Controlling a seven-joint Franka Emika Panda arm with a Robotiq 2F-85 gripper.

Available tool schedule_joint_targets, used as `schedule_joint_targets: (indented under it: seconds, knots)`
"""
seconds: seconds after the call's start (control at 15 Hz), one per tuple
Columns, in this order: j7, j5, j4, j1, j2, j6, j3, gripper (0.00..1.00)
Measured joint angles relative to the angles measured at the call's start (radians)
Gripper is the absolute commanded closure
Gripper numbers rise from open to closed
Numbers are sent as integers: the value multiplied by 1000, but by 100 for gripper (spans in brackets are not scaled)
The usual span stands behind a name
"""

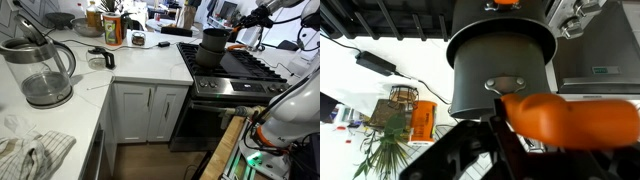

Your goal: Unstack the pots on the stove

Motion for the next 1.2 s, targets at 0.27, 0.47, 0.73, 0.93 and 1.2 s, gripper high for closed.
schedule_joint_targets:
  seconds: [0.27,0.47,0.73,0.93,1.2]
  knots:
    - [35,105,17,-58,4,-29,-5,92]
    - [91,184,27,-100,13,-28,-8,92]
    - [188,292,34,-144,45,1,-8,92]
    - [269,364,36,-169,77,55,-7,92]
    - [400,402,42,-179,125,180,-2,92]
